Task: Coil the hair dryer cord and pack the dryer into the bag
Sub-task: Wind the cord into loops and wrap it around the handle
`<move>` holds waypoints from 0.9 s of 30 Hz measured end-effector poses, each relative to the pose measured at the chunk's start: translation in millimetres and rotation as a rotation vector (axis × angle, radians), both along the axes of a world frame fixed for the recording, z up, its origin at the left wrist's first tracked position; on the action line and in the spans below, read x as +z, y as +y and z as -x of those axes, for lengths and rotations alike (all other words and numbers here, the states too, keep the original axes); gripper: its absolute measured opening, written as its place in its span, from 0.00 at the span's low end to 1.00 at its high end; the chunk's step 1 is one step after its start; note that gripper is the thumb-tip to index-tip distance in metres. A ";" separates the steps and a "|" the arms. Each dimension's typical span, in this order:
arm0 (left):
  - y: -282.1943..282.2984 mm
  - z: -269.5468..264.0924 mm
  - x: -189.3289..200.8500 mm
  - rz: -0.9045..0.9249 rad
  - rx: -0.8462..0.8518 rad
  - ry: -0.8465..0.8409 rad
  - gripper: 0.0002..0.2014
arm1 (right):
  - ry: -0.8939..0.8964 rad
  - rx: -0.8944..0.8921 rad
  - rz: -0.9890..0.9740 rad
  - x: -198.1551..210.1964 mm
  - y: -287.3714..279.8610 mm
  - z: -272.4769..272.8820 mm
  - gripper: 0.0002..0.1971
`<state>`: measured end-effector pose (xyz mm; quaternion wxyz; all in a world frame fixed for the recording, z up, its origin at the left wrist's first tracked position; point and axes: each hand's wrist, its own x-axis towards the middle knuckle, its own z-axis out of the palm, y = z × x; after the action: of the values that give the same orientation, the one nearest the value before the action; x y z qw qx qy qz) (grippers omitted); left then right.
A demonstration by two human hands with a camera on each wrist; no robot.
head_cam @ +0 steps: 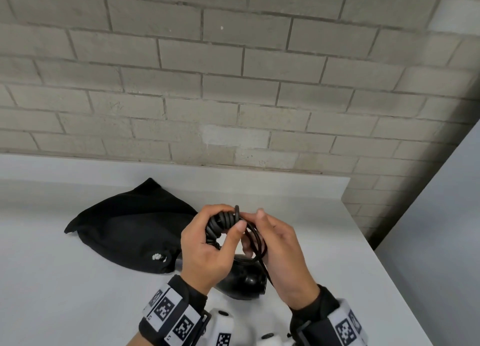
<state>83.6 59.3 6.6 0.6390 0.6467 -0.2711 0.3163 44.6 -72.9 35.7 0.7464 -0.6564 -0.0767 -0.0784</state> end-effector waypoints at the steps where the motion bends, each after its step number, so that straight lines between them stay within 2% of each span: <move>1: -0.3 -0.4 0.8 0.007 0.029 0.004 0.08 | -0.019 0.033 0.009 -1.9 -1.0 2.5 0.15; 3: -1.1 -0.8 2.2 0.015 0.058 0.014 0.08 | -0.037 0.065 0.050 -6.1 -4.3 5.7 0.11; 7: -3.2 -1.0 1.1 0.030 0.060 0.045 0.10 | -0.034 0.065 0.146 -9.5 -10.3 5.2 0.12; 11: -5.6 0.9 2.6 0.079 0.044 0.097 0.11 | -0.004 0.079 0.087 -8.4 -14.2 5.7 0.21; 13: -7.0 2.7 3.6 0.115 0.027 0.123 0.11 | -0.047 0.013 0.152 -8.2 -13.4 8.3 0.25; 15: -8.8 3.3 4.8 0.134 0.023 0.136 0.12 | -0.176 -0.140 0.333 -12.9 -10.0 10.8 0.23; 18: -10.4 3.0 6.1 0.142 0.035 0.134 0.12 | -0.500 -0.437 0.767 -26.8 -4.3 13.7 0.13; 19: -10.6 3.0 6.1 0.140 0.041 0.133 0.11 | -0.531 -0.522 0.903 -30.3 -2.9 14.9 0.11; 21: -10.6 3.6 5.2 0.127 0.039 0.127 0.12 | -0.510 -0.633 1.049 -32.2 0.9 18.4 0.09; 23: -10.9 4.3 3.0 0.109 0.046 0.110 0.11 | -0.464 -0.676 1.087 -30.0 3.7 22.1 0.08; 25: -11.1 5.1 1.2 0.097 0.082 0.080 0.11 | -0.304 -0.586 0.963 -20.1 8.6 27.0 0.09; 27: -11.3 5.2 0.8 0.092 0.110 0.046 0.13 | -0.058 -0.409 0.707 -7.2 11.7 30.8 0.09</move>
<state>78.4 48.1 7.4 0.6558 0.6376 -0.2057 0.3479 13.8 -61.2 28.5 0.4415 -0.8717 0.0123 -0.2124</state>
